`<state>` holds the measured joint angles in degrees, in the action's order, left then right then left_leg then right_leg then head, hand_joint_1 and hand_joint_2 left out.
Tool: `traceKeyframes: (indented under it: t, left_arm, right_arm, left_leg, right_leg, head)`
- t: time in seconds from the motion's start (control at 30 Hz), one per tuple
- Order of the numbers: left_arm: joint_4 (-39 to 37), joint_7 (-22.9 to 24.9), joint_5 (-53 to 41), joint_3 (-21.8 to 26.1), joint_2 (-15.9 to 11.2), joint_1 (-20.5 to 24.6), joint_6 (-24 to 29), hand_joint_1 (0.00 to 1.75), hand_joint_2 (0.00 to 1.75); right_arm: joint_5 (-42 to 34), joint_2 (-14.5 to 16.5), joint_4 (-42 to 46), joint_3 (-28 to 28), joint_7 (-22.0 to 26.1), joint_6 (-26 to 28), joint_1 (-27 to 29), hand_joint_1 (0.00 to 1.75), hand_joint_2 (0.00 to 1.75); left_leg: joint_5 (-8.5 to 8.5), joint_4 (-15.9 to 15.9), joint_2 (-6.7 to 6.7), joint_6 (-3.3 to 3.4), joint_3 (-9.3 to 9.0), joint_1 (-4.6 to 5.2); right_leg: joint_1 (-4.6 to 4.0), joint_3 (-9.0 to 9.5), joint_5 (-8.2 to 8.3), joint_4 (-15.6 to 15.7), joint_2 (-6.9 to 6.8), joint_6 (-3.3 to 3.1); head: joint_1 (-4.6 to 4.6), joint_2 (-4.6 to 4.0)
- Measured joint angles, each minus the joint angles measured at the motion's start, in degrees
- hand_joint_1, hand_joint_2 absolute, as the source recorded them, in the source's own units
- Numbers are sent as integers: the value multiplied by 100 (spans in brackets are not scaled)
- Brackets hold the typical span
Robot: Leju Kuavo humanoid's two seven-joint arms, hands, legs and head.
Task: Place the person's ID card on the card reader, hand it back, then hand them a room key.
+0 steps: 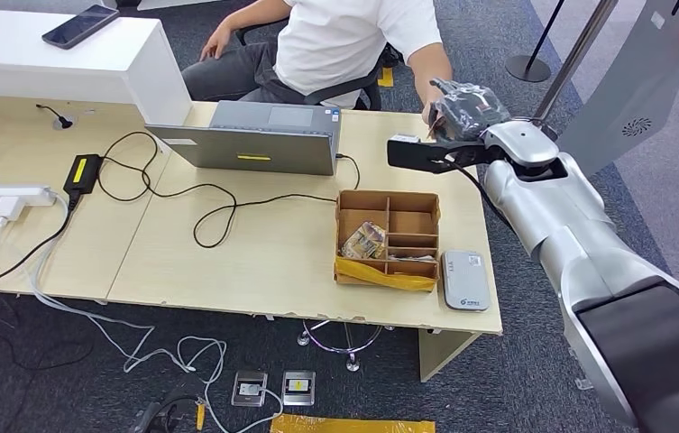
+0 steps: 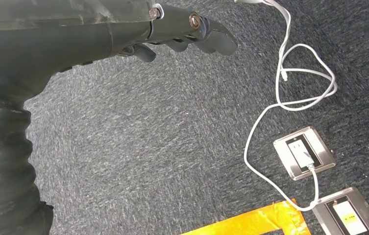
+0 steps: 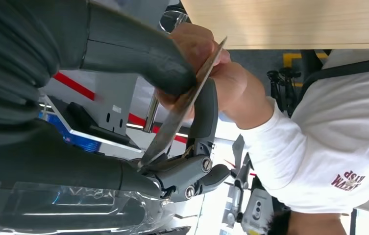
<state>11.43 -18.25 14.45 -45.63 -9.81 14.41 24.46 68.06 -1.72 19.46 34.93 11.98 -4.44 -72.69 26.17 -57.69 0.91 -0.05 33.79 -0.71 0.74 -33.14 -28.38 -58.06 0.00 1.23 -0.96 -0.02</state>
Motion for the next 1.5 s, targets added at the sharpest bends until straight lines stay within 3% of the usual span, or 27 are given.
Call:
traceKeyframes:
  t: [0.53, 0.67, 1.07, 1.2, 1.33, 1.5]
  left_arm:
    - [0, -1, -5, -1, -2, -15, 58, 0, 175]
    - [0, 42, -50, -2, 0, -18, 119, 0, 175]
    - [0, 57, 18, -1, 5, -92, 242, 0, 175]
    - [0, 37, 65, 4, 11, -115, 259, 0, 175]
    - [0, -10, 144, 10, 11, -171, 278, 0, 175]
    - [0, -58, 242, 67, 8, -281, 302, 0, 175]
  right_arm:
    - [-504, 33, -6, -4, -51, 1006, -45, 0, 175]
    - [-798, -17, 3, -124, 153, 1405, -144, 0, 175]
    - [-1148, -17, 140, -331, 624, 1721, -396, 0, 175]
    - [-1467, 27, 208, -429, 848, 1651, -439, 0, 175]
    - [-2164, 46, 427, -548, 1126, 1102, -335, 0, 175]
    - [-2963, -66, 1100, -588, 1063, 390, 322, 0, 175]
  left_leg:
    - [-2, -1, 0, -3, -1, 0]
    - [-2, -1, 0, -3, -1, 0]
    - [-2, 0, -1, -3, -1, 0]
    - [-2, 0, -2, -3, -1, 0]
    - [-2, 0, -2, -3, -4, -2]
    - [-2, 0, -3, -4, -8, -2]
  right_leg:
    - [0, 0, 1, 0, 0, 0]
    - [0, 0, 1, 0, 0, 0]
    - [0, 1, 1, 0, 2, -1]
    - [0, 1, 1, -1, 2, -1]
    - [-1, 2, 1, 0, 2, -1]
    - [-1, 3, 0, 2, 2, -2]
  head:
    - [-1, 0]
    - [1, 0]
    - [0, 1]
    - [1, 0]
    - [2, 0]
    - [1, 0]
